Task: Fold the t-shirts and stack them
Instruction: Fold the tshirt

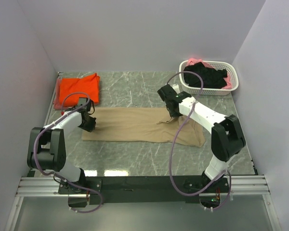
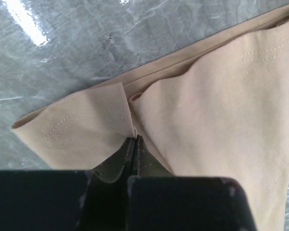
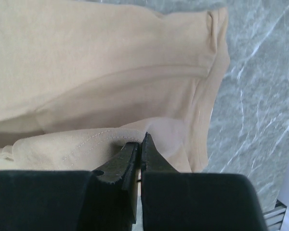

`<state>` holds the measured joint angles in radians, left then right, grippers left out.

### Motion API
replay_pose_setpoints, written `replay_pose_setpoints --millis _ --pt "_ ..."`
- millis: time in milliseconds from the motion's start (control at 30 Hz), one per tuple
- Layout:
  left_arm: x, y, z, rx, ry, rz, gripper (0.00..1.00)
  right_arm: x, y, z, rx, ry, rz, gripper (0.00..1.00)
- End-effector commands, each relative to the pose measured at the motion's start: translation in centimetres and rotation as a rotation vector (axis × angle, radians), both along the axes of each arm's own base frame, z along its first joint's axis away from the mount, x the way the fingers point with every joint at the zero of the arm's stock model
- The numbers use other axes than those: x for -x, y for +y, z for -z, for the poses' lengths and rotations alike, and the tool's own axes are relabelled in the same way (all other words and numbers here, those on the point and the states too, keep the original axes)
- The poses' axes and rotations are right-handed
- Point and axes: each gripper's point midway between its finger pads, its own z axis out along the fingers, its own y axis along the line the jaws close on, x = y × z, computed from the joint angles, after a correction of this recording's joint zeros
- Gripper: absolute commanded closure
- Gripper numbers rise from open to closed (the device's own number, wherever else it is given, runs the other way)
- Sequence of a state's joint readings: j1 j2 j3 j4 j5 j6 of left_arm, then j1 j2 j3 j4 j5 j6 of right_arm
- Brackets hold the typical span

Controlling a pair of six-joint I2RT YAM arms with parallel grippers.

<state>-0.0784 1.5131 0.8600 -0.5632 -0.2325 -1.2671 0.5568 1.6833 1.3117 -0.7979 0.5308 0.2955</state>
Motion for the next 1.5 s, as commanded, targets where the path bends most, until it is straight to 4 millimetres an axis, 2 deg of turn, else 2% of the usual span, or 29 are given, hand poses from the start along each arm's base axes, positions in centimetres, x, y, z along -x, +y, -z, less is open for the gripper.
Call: replay_pose_setpoints --millis 0,100,200,267,300,333,400,433,500,533,567,600,667,700,733,767,800,867,933,967,1033,1067,1100,1133,1267,1300,1400,1467 --pt "-2.1 0.3 -1.1 -0.023 -0.059 0.001 1.0 -3.3 -0.1 -1.5 0.015 -0.078 0.001 1.0" --pt "-2.1 0.3 -0.5 -0.024 -0.041 -0.001 0.99 -4.3 0.1 -0.7 0.028 -0.058 -0.007 1.0" --pt "-2.2 0.4 -0.4 -0.026 -0.034 -0.003 0.84 -4.9 0.5 0.1 0.022 -0.037 -0.028 1.0" --pt "-2.1 0.5 -0.5 -0.032 -0.035 -0.007 0.75 -5.4 0.6 0.2 0.027 -0.04 -0.025 0.95" --pt "-2.2 0.5 -0.9 -0.033 -0.047 -0.01 0.72 -5.6 0.6 0.6 0.038 -0.033 -0.021 0.86" --pt "-2.2 0.5 -1.1 -0.036 -0.055 -0.008 0.62 -5.7 0.4 0.8 0.047 -0.031 -0.014 0.8" --pt "-2.5 0.6 -2.0 -0.039 -0.086 -0.008 0.53 -6.1 0.4 1.1 0.065 -0.03 -0.004 0.68" --pt "-2.5 0.6 -2.4 -0.04 -0.094 -0.004 0.47 -6.3 0.3 1.0 0.067 -0.037 0.004 0.66" --pt "-2.7 0.7 -3.7 -0.045 -0.132 0.001 0.42 -6.6 0.1 0.8 0.079 -0.053 0.014 0.6" --pt "-2.8 0.8 -4.2 -0.05 -0.146 0.0 0.35 -6.8 -0.1 0.5 0.088 -0.069 0.021 0.58" --pt "-2.8 0.9 -4.6 -0.056 -0.152 0.006 0.32 -7.0 -0.1 0.3 0.09 -0.084 0.032 0.57" --pt "-3.0 0.9 -5.6 -0.057 -0.179 0.009 0.26 -7.1 -0.4 -0.1 0.087 -0.1 0.045 0.52" --pt "-3.0 1.0 -6.5 -0.068 -0.197 0.023 0.1 -6.9 -0.7 -0.2 0.076 -0.113 0.07 0.47" --pt "-2.9 1.0 -7.2 -0.073 -0.209 0.03 0.06 -6.8 -0.9 -0.7 0.062 -0.13 0.082 0.32" --pt "-3.0 1.1 -7.8 -0.078 -0.22 0.031 0.01 -6.7 -0.6 -0.7 0.035 -0.138 0.088 0.32" --pt "-2.9 1.2 -8.1 -0.085 -0.224 0.042 0.01 -6.3 -0.9 -0.4 0.027 -0.132 0.094 0.31" --pt "-2.9 1.2 -8.7 -0.09 -0.238 0.048 0.01 -6.0 -0.9 -1.0 0.006 -0.147 0.098 0.19" --pt "-2.7 1.1 -9.2 -0.092 -0.247 0.071 0.01 -5.1 -0.9 -0.4 -0.031 -0.136 0.111 0.18" --pt "-3.0 0.7 -9.8 -0.086 -0.281 0.102 0.01 -4.2 -0.6 -0.8 -0.098 -0.152 0.143 0.18" --pt "-3.1 0.4 -9.9 -0.083 -0.289 0.12 0.01 -3.1 -0.6 0.2 -0.123 -0.121 0.146 0.18" --pt "-3.6 -0.7 -9.8 -0.061 -0.305 0.184 0.01 -1.8 1.0 0.5 -0.254 -0.1 0.144 0.18" --pt "-3.7 -1.1 -9.7 -0.055 -0.3 0.208 0.01 -0.9 1.3 1.8 -0.289 -0.077 0.142 0.18" --pt "-3.9 -2.2 -9.0 -0.035 -0.275 0.248 0.01 -0.4 1.9 2.1 -0.346 -0.066 0.139 0.18" --pt "-4.5 -2.6 -9.4 -0.041 -0.279 0.268 0.01 -0.1 2.2 2.6 -0.389 -0.059 0.161 0.18" --pt "-5.5 -4.1 -7.6 -0.089 -0.202 0.328 0.01 0.9 2.5 6.2 -0.461 0.033 0.225 0.18" --pt "-5.9 -4.4 -6.6 -0.092 -0.172 0.339 0.01 0.8 2.4 6.7 -0.457 0.043 0.236 0.18" --pt "-6.3 -4.4 -4.4 -0.094 -0.125 0.345 0.01 0.4 2.4 8.2 -0.452 0.08 0.263 0.18" --pt "-5.8 -3.9 -3.3 -0.111 -0.089 0.331 0.01 -0.1 2.8 9.1 -0.449 0.107 0.256 0.18"
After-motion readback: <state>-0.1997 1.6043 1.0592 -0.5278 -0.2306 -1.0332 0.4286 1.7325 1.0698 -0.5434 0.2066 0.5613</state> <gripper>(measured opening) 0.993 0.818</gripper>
